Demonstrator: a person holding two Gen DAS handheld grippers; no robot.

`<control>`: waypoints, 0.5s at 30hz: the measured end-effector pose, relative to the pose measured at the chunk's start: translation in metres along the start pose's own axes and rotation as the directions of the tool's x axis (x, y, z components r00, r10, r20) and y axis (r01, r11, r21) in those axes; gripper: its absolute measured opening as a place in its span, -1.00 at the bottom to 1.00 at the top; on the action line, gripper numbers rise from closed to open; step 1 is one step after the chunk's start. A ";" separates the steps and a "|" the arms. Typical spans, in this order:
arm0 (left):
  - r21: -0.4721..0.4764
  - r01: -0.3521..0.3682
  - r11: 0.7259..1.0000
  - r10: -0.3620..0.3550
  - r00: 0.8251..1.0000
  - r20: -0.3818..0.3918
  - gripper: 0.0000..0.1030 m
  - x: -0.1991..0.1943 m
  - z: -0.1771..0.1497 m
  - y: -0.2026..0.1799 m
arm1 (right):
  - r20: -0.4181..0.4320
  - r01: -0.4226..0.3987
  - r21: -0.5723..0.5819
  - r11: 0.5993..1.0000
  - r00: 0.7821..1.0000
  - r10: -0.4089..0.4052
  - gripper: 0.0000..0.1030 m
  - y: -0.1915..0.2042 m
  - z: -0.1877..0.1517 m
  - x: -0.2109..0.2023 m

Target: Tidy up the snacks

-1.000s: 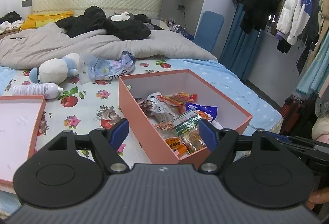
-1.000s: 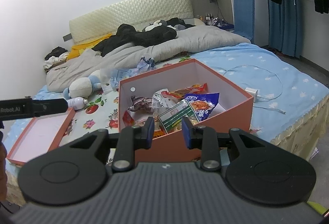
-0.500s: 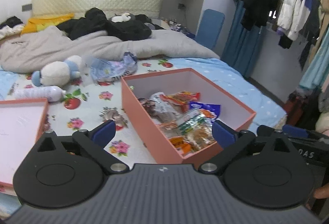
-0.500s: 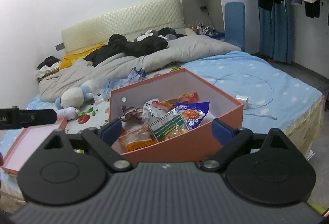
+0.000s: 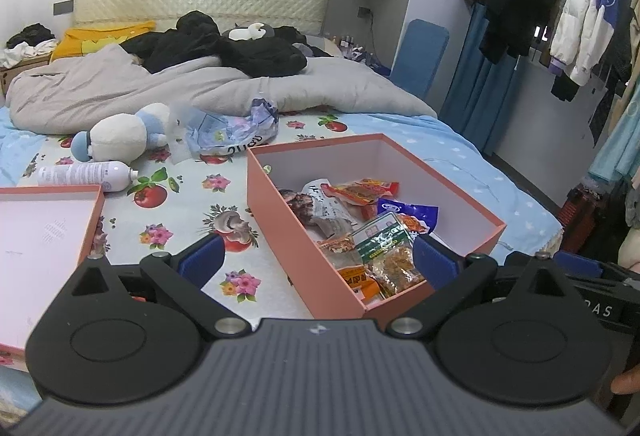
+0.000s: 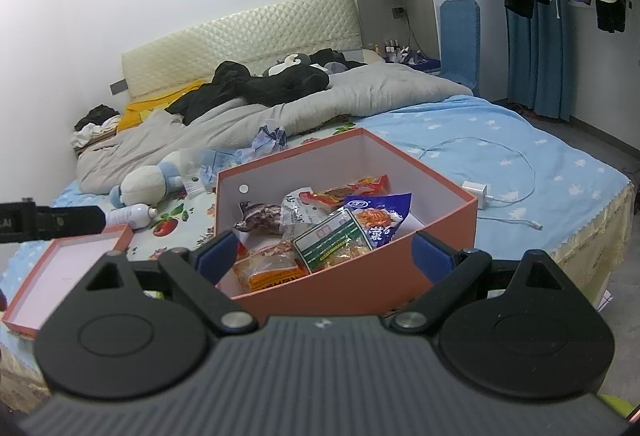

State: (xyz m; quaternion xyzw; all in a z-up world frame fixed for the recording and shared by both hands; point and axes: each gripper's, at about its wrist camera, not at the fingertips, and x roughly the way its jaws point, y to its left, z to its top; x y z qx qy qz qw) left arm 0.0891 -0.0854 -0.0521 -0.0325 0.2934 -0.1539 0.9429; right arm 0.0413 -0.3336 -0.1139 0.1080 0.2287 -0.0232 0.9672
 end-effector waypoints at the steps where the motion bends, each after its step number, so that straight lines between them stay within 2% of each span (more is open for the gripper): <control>1: 0.000 -0.004 1.000 0.004 1.000 -0.001 0.97 0.000 0.000 0.000 | 0.001 -0.001 0.000 1.000 1.000 0.001 0.85 0.000 0.000 0.000; 15: 0.022 -0.013 1.000 0.014 1.000 -0.015 0.97 0.002 0.001 -0.003 | 0.002 0.004 0.001 1.000 1.000 -0.004 0.85 0.002 0.000 0.000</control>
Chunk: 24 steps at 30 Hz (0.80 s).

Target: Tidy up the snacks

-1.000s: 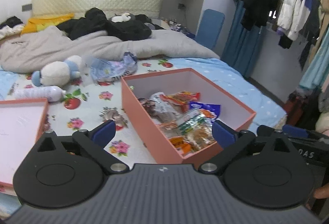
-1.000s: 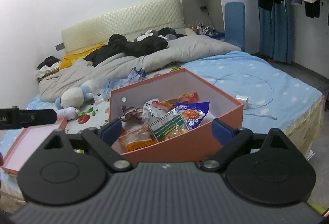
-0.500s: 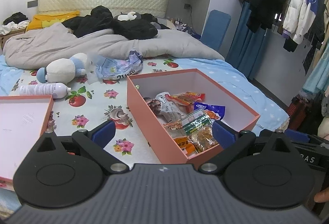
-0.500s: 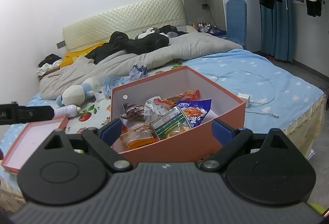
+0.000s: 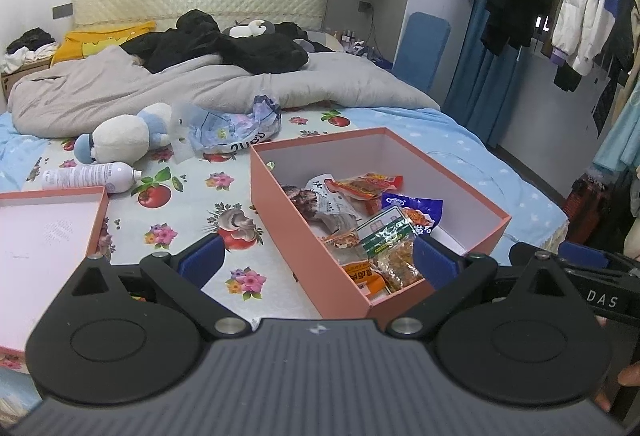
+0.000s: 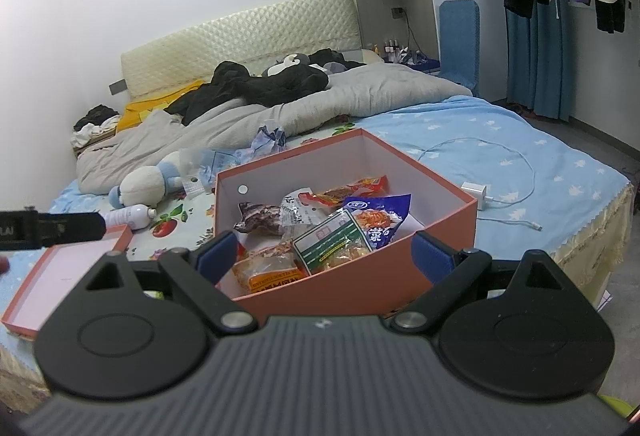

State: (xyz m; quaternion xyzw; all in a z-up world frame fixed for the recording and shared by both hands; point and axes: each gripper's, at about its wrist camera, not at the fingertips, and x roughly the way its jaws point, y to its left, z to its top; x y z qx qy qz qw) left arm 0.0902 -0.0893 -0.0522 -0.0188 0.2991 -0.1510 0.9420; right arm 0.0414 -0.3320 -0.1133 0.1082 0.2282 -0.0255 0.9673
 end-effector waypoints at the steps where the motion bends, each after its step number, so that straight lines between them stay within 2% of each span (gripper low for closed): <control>1: -0.001 0.000 1.000 0.000 1.000 0.000 0.97 0.000 0.000 0.000 | 0.002 0.001 0.000 1.000 1.000 -0.001 0.85 0.000 0.000 0.000; 24: -0.020 -0.019 1.000 0.019 1.000 0.000 0.98 -0.003 -0.001 0.004 | 0.001 0.001 0.000 1.000 1.000 -0.001 0.85 0.001 0.001 -0.001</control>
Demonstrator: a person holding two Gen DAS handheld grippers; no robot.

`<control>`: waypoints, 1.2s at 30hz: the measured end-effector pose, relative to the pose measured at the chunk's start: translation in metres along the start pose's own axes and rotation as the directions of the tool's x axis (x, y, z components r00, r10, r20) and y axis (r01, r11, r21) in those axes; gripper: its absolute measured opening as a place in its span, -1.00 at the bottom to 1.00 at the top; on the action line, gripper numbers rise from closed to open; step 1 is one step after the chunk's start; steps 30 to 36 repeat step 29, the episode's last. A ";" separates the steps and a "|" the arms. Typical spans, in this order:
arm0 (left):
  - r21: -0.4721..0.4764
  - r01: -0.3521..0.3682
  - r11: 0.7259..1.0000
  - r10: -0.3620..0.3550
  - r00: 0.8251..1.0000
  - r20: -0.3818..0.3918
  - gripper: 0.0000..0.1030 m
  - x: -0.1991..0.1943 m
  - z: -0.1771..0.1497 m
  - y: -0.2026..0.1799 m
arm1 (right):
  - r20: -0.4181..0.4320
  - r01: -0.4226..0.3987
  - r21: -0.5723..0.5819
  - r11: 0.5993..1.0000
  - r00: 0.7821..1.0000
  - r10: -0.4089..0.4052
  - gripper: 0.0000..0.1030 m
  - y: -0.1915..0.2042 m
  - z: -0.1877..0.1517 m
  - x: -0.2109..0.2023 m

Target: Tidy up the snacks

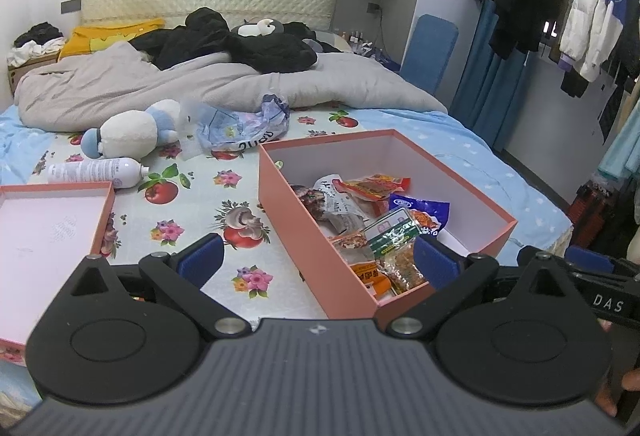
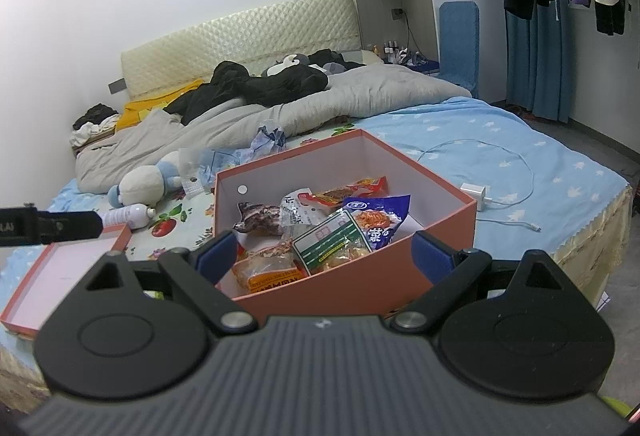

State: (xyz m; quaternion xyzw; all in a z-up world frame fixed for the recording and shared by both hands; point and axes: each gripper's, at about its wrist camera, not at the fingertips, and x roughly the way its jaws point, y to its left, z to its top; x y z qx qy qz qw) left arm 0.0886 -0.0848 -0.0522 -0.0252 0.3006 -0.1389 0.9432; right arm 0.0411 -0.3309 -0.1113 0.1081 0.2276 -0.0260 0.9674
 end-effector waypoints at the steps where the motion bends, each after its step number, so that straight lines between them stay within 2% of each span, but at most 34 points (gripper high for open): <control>1: 0.000 0.000 1.000 0.000 1.000 -0.001 0.98 0.000 0.000 0.000 | 0.001 0.001 -0.002 1.000 1.000 -0.001 0.85 0.000 0.000 0.000; 36: -0.003 -0.011 1.000 0.011 1.000 0.010 0.99 -0.007 0.000 0.001 | 0.009 0.010 -0.016 1.000 1.000 -0.010 0.85 0.006 -0.003 -0.001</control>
